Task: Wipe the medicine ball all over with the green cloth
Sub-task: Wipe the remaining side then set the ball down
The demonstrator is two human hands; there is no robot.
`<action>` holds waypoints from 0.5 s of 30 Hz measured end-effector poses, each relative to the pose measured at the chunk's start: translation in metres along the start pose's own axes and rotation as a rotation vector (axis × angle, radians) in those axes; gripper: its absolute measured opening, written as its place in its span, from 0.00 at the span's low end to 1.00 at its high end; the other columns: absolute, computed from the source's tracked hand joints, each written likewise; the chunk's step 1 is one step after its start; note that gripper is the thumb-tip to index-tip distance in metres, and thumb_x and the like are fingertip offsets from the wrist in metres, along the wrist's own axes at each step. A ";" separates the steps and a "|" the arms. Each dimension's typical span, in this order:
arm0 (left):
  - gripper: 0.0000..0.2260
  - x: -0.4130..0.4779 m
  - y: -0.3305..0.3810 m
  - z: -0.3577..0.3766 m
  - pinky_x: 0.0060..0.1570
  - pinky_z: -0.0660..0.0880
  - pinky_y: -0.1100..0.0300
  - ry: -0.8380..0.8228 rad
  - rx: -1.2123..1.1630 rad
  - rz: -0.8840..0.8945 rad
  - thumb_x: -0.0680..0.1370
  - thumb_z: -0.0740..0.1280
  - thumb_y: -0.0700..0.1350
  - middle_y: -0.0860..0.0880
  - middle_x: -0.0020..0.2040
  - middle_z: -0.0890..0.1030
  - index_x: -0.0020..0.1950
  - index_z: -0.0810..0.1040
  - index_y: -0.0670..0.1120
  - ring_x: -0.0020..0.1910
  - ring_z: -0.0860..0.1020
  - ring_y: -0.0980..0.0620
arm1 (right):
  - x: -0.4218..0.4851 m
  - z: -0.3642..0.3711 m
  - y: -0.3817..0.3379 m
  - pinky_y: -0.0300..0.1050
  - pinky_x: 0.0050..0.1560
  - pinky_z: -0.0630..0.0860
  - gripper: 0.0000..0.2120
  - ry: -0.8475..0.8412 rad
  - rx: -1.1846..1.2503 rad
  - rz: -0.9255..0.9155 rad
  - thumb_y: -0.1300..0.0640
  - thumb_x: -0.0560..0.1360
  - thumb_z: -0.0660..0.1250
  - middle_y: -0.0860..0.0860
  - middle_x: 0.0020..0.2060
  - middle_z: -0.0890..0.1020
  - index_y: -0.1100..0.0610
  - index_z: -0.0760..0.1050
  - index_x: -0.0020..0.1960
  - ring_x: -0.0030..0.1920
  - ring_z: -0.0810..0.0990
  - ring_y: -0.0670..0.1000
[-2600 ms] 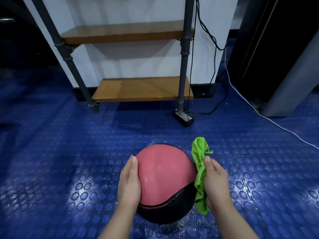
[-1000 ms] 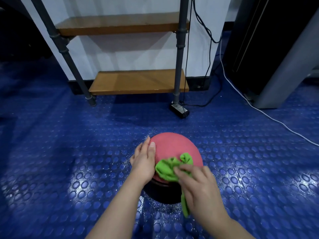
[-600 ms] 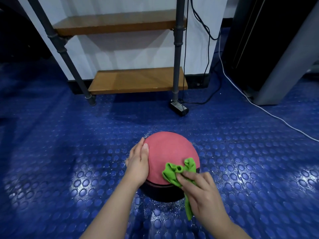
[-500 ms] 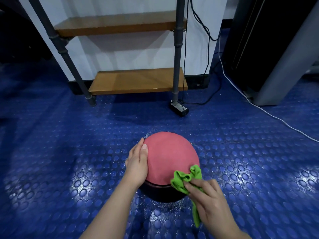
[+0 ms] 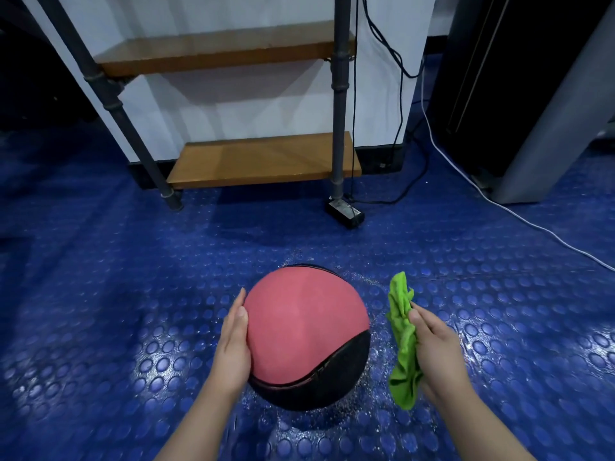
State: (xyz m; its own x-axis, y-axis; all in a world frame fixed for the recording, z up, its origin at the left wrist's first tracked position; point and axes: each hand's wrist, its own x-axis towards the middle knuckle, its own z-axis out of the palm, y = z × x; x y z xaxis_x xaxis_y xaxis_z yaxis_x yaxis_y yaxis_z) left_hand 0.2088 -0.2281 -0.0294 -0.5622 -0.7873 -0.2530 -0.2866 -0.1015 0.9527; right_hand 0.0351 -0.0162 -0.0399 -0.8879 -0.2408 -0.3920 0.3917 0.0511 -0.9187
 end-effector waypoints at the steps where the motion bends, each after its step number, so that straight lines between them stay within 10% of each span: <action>1: 0.19 0.000 0.001 0.001 0.76 0.58 0.47 -0.008 0.000 0.002 0.84 0.51 0.60 0.58 0.76 0.63 0.75 0.62 0.63 0.75 0.62 0.56 | 0.001 0.004 0.000 0.56 0.65 0.73 0.09 -0.007 -0.002 -0.003 0.58 0.80 0.63 0.53 0.53 0.84 0.52 0.80 0.57 0.56 0.81 0.53; 10: 0.15 -0.012 0.001 0.020 0.74 0.63 0.46 0.182 -0.050 0.051 0.85 0.54 0.52 0.58 0.71 0.71 0.69 0.72 0.62 0.71 0.68 0.56 | -0.025 0.038 -0.026 0.32 0.61 0.68 0.12 -0.109 -0.204 -0.360 0.59 0.79 0.64 0.42 0.55 0.80 0.50 0.79 0.60 0.58 0.76 0.37; 15: 0.20 -0.021 -0.001 0.024 0.71 0.66 0.50 0.222 -0.074 0.084 0.79 0.57 0.63 0.59 0.71 0.71 0.69 0.72 0.62 0.70 0.70 0.56 | -0.014 0.045 -0.018 0.19 0.52 0.63 0.12 -0.126 -0.452 -0.476 0.59 0.78 0.65 0.41 0.52 0.78 0.50 0.79 0.59 0.54 0.74 0.32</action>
State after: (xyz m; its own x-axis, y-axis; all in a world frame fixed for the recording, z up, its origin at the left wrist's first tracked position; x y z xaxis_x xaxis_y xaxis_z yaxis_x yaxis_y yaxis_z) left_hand 0.2026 -0.1966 -0.0288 -0.3950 -0.9085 -0.1364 -0.1838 -0.0674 0.9807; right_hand 0.0515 -0.0570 -0.0159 -0.8932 -0.4474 0.0449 -0.2001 0.3061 -0.9307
